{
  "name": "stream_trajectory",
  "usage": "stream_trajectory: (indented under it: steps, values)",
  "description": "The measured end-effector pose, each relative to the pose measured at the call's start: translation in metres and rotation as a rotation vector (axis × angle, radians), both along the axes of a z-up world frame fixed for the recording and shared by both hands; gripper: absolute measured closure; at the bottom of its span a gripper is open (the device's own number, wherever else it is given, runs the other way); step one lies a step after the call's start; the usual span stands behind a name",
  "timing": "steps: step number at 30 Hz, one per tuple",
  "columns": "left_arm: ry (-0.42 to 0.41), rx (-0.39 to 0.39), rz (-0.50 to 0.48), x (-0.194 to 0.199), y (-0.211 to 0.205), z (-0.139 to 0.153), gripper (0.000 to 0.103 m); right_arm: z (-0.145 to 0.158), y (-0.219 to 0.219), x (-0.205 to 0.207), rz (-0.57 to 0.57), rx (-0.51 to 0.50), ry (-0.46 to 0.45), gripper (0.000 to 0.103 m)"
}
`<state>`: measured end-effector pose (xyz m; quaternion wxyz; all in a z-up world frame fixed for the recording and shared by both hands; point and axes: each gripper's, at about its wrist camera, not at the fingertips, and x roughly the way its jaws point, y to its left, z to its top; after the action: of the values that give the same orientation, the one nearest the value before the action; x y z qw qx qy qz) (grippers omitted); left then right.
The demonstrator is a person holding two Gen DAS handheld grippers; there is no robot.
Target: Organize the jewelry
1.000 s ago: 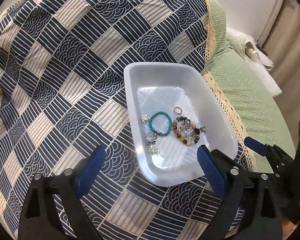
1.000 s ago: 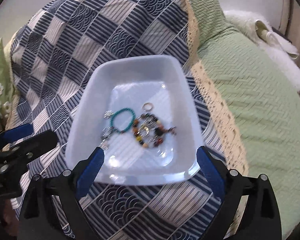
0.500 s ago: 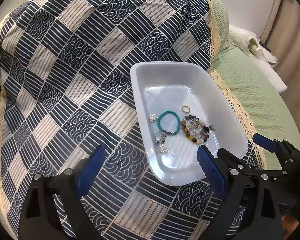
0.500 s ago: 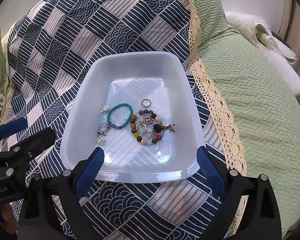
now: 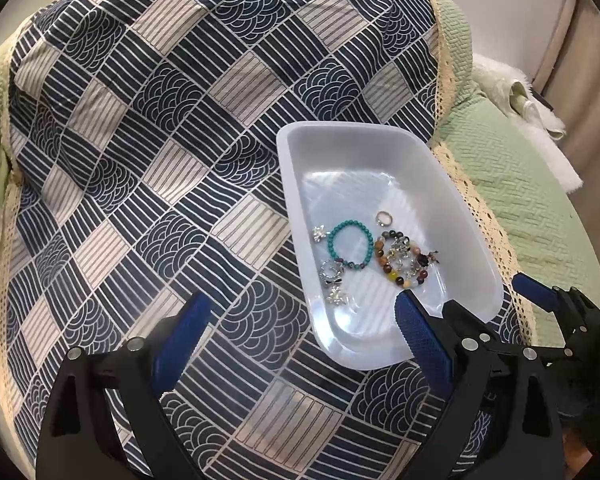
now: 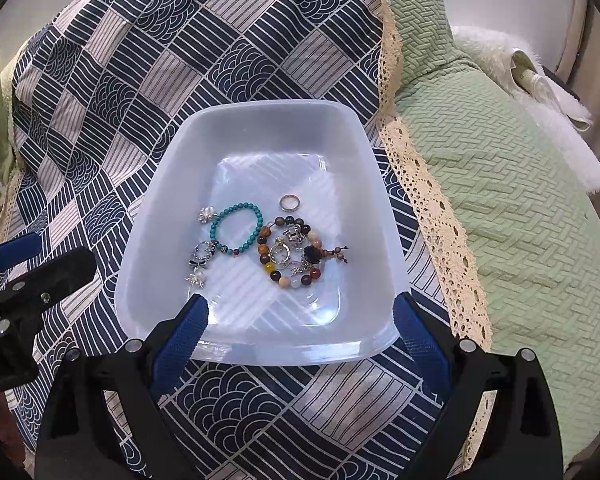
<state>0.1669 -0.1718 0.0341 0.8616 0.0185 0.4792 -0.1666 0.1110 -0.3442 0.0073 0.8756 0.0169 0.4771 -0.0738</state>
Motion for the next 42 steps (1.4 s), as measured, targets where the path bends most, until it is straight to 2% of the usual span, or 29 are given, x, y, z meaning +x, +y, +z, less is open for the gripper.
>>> stream_trajectory:
  steps: [11,15,18,22,32,42]
  values:
    - [-0.011,0.037,-0.016,0.0014,-0.0044,-0.0035,0.013,-0.0013,0.0002,0.0019,0.001,-0.018,0.012,0.011]
    - [-0.037,0.057,-0.016,-0.0004,-0.0055,-0.0006,0.013,-0.001,-0.0002,0.0016,0.002,-0.012,0.009,0.011]
    - [-0.034,0.059,-0.017,0.0004,-0.0057,-0.0011,0.01,-0.0016,-0.0005,0.0018,0.001,-0.012,0.012,0.011]
    - [-0.039,0.093,-0.01,0.0014,-0.0064,-0.0027,0.009,-0.0014,-0.0001,0.0016,0.001,-0.012,0.013,0.011]
    - [-0.016,0.099,-0.009,0.0027,-0.0058,-0.0067,0.009,-0.0018,0.001,0.0023,0.003,-0.02,0.019,0.011]
    - [-0.033,0.118,-0.014,0.0017,-0.0071,-0.0059,0.009,-0.0038,0.0015,0.0029,0.002,-0.027,0.025,0.011]
